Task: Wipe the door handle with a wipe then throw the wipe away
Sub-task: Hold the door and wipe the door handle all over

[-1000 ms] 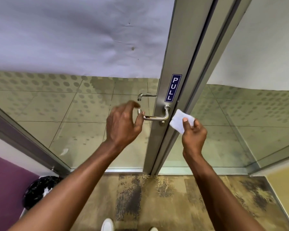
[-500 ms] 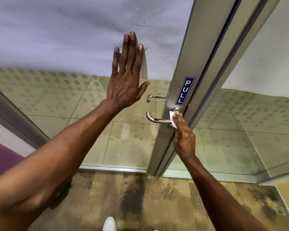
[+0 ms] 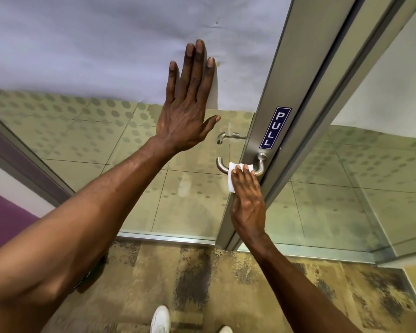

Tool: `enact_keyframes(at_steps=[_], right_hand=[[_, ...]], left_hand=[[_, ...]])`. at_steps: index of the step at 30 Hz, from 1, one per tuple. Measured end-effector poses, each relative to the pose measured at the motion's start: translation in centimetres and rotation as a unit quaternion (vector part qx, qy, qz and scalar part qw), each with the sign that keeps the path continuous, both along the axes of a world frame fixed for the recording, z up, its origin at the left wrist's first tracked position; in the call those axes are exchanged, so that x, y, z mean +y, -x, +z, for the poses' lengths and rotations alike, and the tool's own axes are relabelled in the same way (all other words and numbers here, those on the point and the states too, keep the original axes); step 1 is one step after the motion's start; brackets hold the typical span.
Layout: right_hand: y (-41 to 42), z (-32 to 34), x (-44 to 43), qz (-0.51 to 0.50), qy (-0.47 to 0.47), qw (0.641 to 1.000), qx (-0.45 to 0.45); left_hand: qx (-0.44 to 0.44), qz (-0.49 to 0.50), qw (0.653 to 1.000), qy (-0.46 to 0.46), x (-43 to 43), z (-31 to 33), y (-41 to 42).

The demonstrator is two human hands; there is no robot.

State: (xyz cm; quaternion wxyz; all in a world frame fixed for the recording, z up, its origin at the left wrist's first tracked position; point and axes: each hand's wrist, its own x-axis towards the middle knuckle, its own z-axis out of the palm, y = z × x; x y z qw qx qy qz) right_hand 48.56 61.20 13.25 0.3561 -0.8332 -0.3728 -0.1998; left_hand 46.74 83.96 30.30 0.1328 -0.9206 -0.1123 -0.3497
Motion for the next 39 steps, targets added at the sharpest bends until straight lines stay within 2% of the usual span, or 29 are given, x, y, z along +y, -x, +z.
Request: enact_keyframes(at_steps=[8,12,15,17,19,20,23,24,26,28,30,31,33,34,35,36,37,39], right_hand=[[2.1,2.1,5.9,-0.059,0.021,0.998,-0.009],[2.9,4.2,8.3,-0.05,0.043,0.997,0.044],[4.8,5.8,9.2,-0.007,0.021,0.996,0.083],[6.2,6.6,9.0,0.02,0.005,0.989,0.143],[6.9,6.9,8.4,0.031,-0.02,0.966,0.257],[7.1,7.0,7.9,0.034,-0.046,0.943,0.329],[6.9,7.1,6.1,0.039,-0.138,0.839,0.525],[6.7,7.2,5.3,0.044,-0.154,0.812,0.561],[6.2,7.5,3.7,0.064,-0.149,0.796,0.584],[5.5,7.6,2.3,0.084,-0.135,0.79,0.592],[4.9,7.8,1.1,0.1,-0.136,0.779,0.603],[4.7,7.9,0.5,0.107,-0.145,0.768,0.615],[4.4,8.3,-0.4,0.116,-0.165,0.744,0.637],[4.2,8.6,-0.9,0.118,-0.172,0.738,0.642],[4.2,8.8,-1.2,0.118,-0.171,0.741,0.638],[4.2,9.0,-1.5,0.115,-0.162,0.754,0.627],[4.2,8.9,-1.7,0.108,-0.149,0.769,0.612],[4.3,8.8,-1.9,0.083,-0.122,0.796,0.587]], left_hand=[[0.021,0.003,1.0,-0.011,0.2,0.2,0.4],[0.042,-0.001,0.999,-0.009,0.2,0.7,1.0],[0.056,-0.011,0.998,-0.003,0.2,1.1,1.6],[0.06,-0.027,0.998,0.006,0.1,1.5,2.3],[0.061,-0.054,0.996,0.027,0.2,1.9,3.2],[0.059,-0.072,0.995,0.046,0.0,2.0,3.6],[0.039,-0.112,0.984,0.135,-0.8,1.1,5.5],[0.031,-0.119,0.978,0.171,-1.2,0.3,6.1],[0.025,-0.123,0.955,0.268,-2.2,-1.6,7.4],[0.018,-0.111,0.902,0.416,-3.3,-3.5,8.9],[-0.002,-0.065,0.806,0.588,-4.5,-5.3,10.4],[-0.013,-0.042,0.743,0.668,-5.2,-6.1,11.2],[-0.026,-0.024,0.593,0.804,-6.7,-7.5,12.6],[-0.027,-0.029,0.523,0.851,-7.5,-7.9,13.3],[-0.025,-0.041,0.471,0.881,-8.2,-8.4,14.0],[-0.02,-0.057,0.438,0.897,-9.0,-8.7,14.6],[-0.016,-0.072,0.42,0.905,-9.6,-9.1,15.0],[-0.032,-0.084,0.421,0.903,-10.4,-9.8,15.2]])
